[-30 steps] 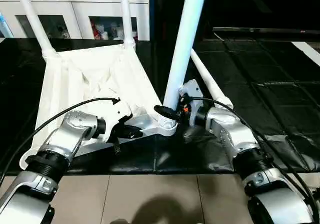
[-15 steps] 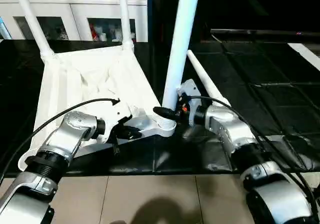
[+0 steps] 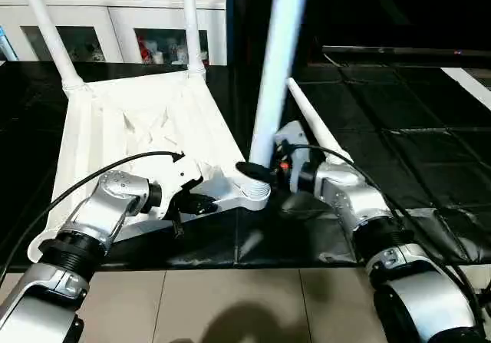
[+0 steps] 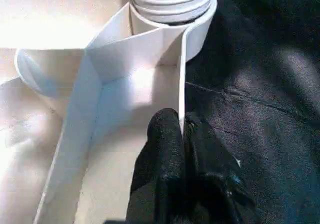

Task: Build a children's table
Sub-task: Insert table leg to table base

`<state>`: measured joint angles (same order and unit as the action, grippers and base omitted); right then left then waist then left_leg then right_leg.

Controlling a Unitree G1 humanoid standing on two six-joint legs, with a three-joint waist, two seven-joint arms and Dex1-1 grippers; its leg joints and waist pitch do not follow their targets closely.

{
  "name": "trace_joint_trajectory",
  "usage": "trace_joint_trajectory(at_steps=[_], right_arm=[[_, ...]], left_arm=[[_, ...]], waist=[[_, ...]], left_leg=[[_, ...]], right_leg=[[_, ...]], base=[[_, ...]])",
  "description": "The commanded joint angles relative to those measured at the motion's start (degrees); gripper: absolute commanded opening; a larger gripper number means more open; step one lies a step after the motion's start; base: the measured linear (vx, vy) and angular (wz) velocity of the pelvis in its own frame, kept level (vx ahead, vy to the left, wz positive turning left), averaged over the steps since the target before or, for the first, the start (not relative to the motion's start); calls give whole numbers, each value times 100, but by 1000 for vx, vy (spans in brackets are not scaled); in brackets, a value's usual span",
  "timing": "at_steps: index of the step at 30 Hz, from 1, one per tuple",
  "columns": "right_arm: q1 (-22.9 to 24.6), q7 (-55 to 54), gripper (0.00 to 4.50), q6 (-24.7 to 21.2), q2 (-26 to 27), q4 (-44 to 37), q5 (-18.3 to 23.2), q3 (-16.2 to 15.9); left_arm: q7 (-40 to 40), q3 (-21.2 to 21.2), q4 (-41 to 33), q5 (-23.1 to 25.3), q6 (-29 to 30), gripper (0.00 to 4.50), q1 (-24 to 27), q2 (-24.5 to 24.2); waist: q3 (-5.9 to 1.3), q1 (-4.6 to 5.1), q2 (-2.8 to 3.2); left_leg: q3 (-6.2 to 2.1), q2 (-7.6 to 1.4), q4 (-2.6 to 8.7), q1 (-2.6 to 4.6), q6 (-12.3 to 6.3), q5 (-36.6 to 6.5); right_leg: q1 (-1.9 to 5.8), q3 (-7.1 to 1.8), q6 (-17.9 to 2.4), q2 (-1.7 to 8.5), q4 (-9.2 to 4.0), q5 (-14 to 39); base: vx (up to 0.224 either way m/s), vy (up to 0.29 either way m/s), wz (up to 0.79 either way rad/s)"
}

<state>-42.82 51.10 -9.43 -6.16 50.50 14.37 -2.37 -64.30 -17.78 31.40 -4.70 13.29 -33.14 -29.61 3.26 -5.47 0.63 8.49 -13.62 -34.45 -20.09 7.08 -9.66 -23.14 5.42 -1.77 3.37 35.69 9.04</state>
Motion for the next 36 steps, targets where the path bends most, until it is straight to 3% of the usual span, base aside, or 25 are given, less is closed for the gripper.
trace_joint_trajectory(at_steps=[1, 3, 4, 5, 7, 8, 10, 11, 13, 15, 19, 21, 22, 23, 24, 25, 27, 28, 29, 31, 32, 33, 34, 36], right_arm=[[183, -26, 193, -123, 3, 276, 9, 27], [282, -52, 193, -80, 10, 304, 47, 108], [420, -59, 193, 3, 23, 312, 74, 190], [421, -59, 193, 4, 23, 312, 74, 190], [638, -47, 193, 149, 23, 255, 90, 220], [790, -49, 193, 279, 23, 174, 76, 213], [868, -52, 193, 350, 24, 129, 65, 210], [1083, -74, 193, 640, -5, 36, -51, 140], [1214, -107, 193, 837, -34, -9, -141, 93], [1395, -148, 193, 1066, -86, -111, -287, 20], [1526, -174, 193, 1249, -156, -222, -499, -139], [1535, -59, 193, 1298, -300, -327, -847, -555], [1530, -36, 193, 1299, -323, -341, -904, -623], [1499, -10, 193, 1292, -352, -345, -992, -723], [1452, 16, 193, 1296, -375, -334, -1079, -820], [1344, 139, 193, 1233, -378, -288, -1155, -956], [1229, 338, 193, 1168, -375, -217, -1235, -1105], [1204, 393, 193, 1142, -375, -202, -1258, -1142], [1167, 512, 193, 1166, -373, -158, -1318, -1217], [1114, 636, 193, 1209, -365, -85, -1387, -1308], [1108, 647, 193, 1210, -363, -77, -1389, -1316], [1050, 743, 193, 1211, -333, 9, -1378, -1357], [1042, 754, 193, 1210, -328, 21, -1374, -1359], [1002, 841, 193, 1191, -291, 86, -1311, -1347]], left_arm=[[-71, 82, -41, -50, 26, 0, -58, 45], [-70, 98, -29, -59, 33, 0, -82, 50], [-43, 126, 0, -62, 31, 0, -118, 60], [-43, 126, 1, -62, 31, 0, -118, 60], [-4, 154, 52, -50, 6, 0, -165, 71], [47, 178, 95, -41, -11, 0, -197, 82], [73, 191, 118, -36, -19, 0, -213, 89], [149, 236, 152, -20, -27, 0, -239, 112], [205, 267, 163, -12, -31, 0, -251, 128], [272, 305, 191, -9, -36, 0, -271, 156], [316, 316, 244, 14, -84, 0, -291, 177], [313, 283, 256, 66, -155, 0, -301, 157], [310, 275, 251, 75, -165, 0, -300, 151], [303, 260, 239, 93, -188, 0, -297, 138], [301, 252, 213, 108, -192, 0, -285, 125], [307, 230, 161, 153, -207, 0, -252, 83], [296, 203, 71, 195, -218, 0, -191, 24], [293, 197, 36, 203, -213, 0, -169, 8], [275, 173, -33, 230, -219, 0, -127, -30], [241, 141, -140, 261, -224, 0, -69, -80], [237, 139, -154, 262, -223, 0, -63, -84], [167, 121, -283, 252, -208, 0, -11, -119], [156, 118, -298, 250, -207, 0, -5, -123], [45, 83, -380, 249, -240, 0, 15, -154]], waist=[[-427, -27, 181], [-426, -30, 165], [-428, -46, 237], [-428, -47, 194], [-430, -54, 199], [-432, -67, 256], [-431, -76, 228], [-427, -90, 313], [-438, -87, 267], [-443, -103, 328], [-438, -97, 330], [-428, -87, 331], [-434, -96, 274], [-429, -89, 289], [-427, -80, 239], [-420, -80, 254], [-417, -65, 124], [-417, -65, 124], [-416, -71, 67], [-423, -70, 121], [-418, -51, -5], [-416, -60, 35], [-396, -41, -35], [-394, -37, -11]], left_leg=[[50, 64, 414, 50, 29, -1916], [56, 68, 413, 45, 26, -1935], [45, 71, 411, 38, 34, -1938], [59, 70, 407, 50, 17, -1961], [55, 74, 414, 39, 11, -1963], [48, 75, 409, 50, 20, -1990], [51, 81, 414, 53, -6, -2039], [45, 82, 409, 52, -13, -2041], [58, 93, 404, 64, -46, -2052], [53, 101, 397, 38, -90, -1930], [55, 107, 405, 34, -119, -1944], [52, 107, 413, 53, -122, -2029], [44, 101, 420, 50, -132, -1975], [50, 100, 424, 47, -132, -1984], [49, 102, 427, 47, -154, -1964], [51, 99, 431, 50, -153, -1987], [63, 100, 431, 49, -183, -1958], [63, 100, 431, 49, -183, -1958], [71, 88, 438, 51, -197, -1901], [53, 70, 458, 53, -160, -1938], [66, 64, 466, 45, -176, -1914], [56, 60, 481, 47, -164, -1896], [65, 53, 491, 41, -179, -1888], [56, 53, 501, 52, -152, -1957]], right_leg=[[284, -248, -1016, 396, -494, 2063], [292, -246, -1039, 392, -497, 2011], [296, -245, -1057, 397, -481, 1983], [288, -245, -1043, 397, -507, 2002], [302, -239, -1053, 390, -502, 2005], [292, -237, -1058, 396, -496, 2023], [302, -229, -1018, 390, -520, 2107], [285, -230, -1016, 390, -515, 2129], [291, -224, -976, 384, -545, 2201], [299, -224, -956, 389, -533, 2235], [289, -212, -859, 376, -565, 2405], [276, -201, -805, 368, -588, 2532], [285, -194, -782, 371, -576, 2540], [281, -198, -773, 370, -583, 2556], [287, -201, -731, 384, -588, 2639], [274, -203, -714, 381, -599, 2678], [266, -203, -650, 395, -619, 2819], [266, -203, -650, 395, -619, 2819], [251, -215, -579, 408, -638, 2897], [250, -217, -574, 414, -627, 2858], [252, -216, -570, 403, -634, 2805], [254, -226, -573, 415, -608, 2758], [240, -232, -579, 412, -617, 2718], [237, -238, -600, 411, -604, 2692]], base=[[0, 0, 0], [0, 0, 0], [0, 0, 0], [0, 0, 0], [0, 0, 0], [0, 0, 0], [0, 0, 0], [0, 0, 0], [0, 0, 0], [0, 0, 0], [0, 0, 0], [0, 0, 0], [0, 0, 0], [0, 0, 0], [0, 0, 0], [0, 0, 0], [0, 0, 0], [0, 0, 0], [0, 0, 0], [0, 0, 0], [0, 0, 0], [0, 0, 0], [0, 0, 0], [0, 0, 0]])
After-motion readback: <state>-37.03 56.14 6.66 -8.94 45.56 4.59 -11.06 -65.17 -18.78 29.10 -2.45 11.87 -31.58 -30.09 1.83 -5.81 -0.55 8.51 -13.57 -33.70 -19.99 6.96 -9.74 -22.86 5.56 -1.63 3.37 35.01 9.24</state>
